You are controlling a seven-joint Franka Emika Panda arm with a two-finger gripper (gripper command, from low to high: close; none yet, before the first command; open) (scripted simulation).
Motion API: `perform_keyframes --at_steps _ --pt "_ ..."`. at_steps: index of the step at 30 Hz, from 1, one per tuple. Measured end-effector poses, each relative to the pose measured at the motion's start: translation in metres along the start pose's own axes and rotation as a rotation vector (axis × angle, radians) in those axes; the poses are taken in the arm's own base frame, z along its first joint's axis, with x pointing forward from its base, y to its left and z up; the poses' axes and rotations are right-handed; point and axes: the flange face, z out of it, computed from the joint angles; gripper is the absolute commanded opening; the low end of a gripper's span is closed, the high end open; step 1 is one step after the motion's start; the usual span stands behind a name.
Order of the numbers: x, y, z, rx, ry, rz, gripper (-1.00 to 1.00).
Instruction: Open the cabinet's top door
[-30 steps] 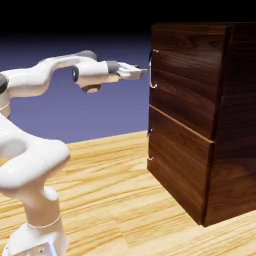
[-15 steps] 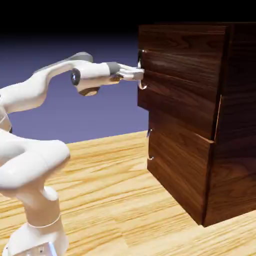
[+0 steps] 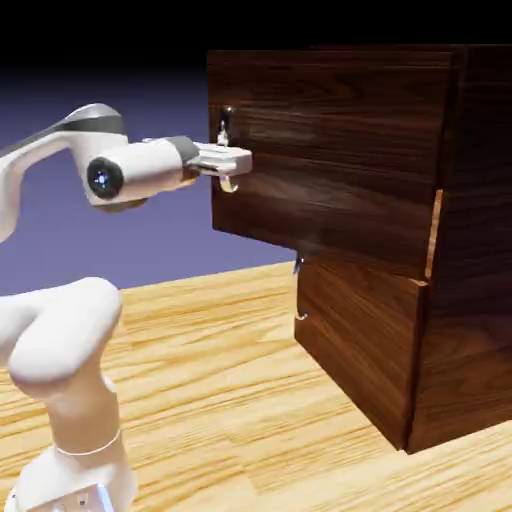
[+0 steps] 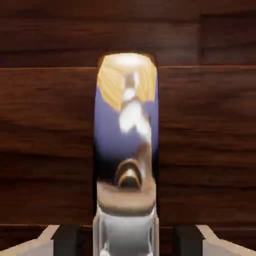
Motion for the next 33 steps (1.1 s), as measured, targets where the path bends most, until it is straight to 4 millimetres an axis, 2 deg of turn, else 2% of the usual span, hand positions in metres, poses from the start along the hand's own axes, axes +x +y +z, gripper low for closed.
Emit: perform_keyframes --at_steps 8,12,17,28,30,33 --pt "-0.017 -0.017 -0.052 -0.097 0.096 0.000 -1.00" --pt "-0.021 -0.021 -0.063 -0.118 0.119 0.001 -1.00" --pt "-0.032 -0.032 -0.088 -0.168 0.166 0.002 -1.00" --pt "-0.037 -0.040 -0.092 -0.179 0.167 0.038 -1.00" --pt "-0.038 -0.038 -0.100 -0.193 0.193 0.000 -1.00" --pt "-0.047 -0.048 -0.117 -0.229 0.229 0.000 -1.00"
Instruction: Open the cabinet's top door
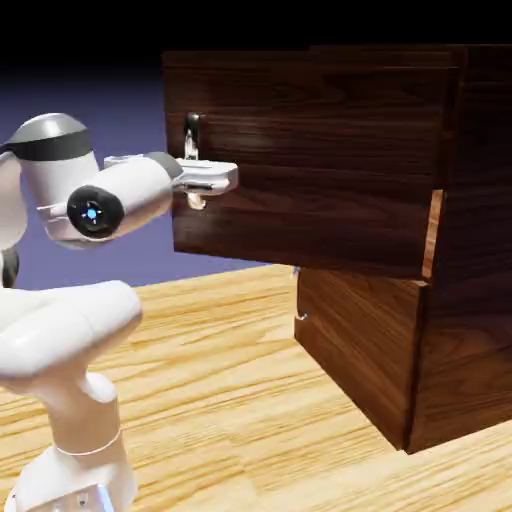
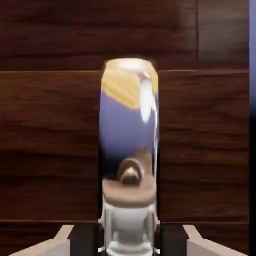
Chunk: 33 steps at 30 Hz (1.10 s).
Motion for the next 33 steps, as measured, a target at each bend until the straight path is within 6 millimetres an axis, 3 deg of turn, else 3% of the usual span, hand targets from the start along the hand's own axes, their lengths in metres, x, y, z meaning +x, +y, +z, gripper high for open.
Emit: perform_keyframes --at_steps 16,32,33 --pt "-0.039 -0.039 -0.102 -0.196 0.196 0.000 -1.00" --pt "-0.110 -0.110 -0.199 -0.432 0.432 0.000 -1.00" --pt "-0.113 -0.113 -0.202 -0.441 0.441 0.000 1.00"
